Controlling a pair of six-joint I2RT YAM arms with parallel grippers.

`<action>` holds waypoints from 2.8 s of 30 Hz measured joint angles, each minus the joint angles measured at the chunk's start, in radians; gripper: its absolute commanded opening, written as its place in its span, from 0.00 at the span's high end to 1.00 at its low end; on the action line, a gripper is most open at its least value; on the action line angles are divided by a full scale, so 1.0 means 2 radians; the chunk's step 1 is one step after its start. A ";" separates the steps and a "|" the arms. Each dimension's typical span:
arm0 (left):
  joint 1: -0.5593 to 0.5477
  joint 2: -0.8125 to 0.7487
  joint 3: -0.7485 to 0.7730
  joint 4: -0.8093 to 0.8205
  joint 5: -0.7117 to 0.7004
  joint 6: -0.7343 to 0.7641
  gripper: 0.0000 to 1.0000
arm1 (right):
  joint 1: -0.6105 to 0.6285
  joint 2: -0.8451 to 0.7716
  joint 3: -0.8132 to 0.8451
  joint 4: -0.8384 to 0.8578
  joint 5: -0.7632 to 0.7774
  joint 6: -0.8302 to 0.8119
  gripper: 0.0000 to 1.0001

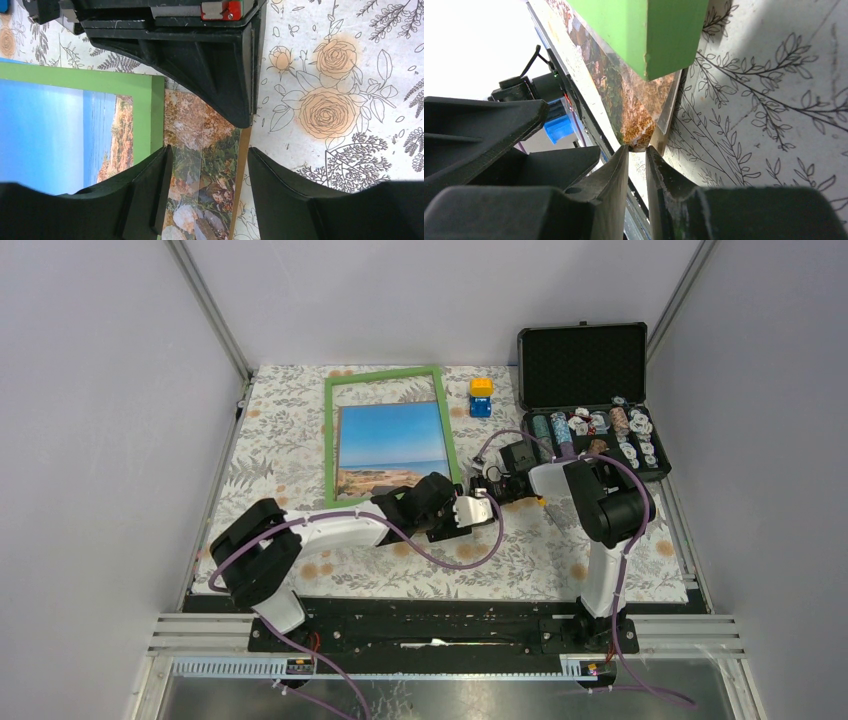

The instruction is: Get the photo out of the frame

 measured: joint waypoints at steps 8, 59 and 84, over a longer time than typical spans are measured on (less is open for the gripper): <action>0.000 0.004 -0.001 0.000 0.000 -0.001 0.33 | 0.000 0.000 0.000 0.000 0.000 0.000 0.74; 0.011 0.022 -0.030 0.035 -0.046 0.002 0.67 | 0.000 0.000 0.025 0.048 -0.011 0.050 0.45; 0.013 0.010 -0.046 0.045 -0.046 0.002 0.43 | 0.000 0.010 0.026 0.035 0.000 0.066 1.00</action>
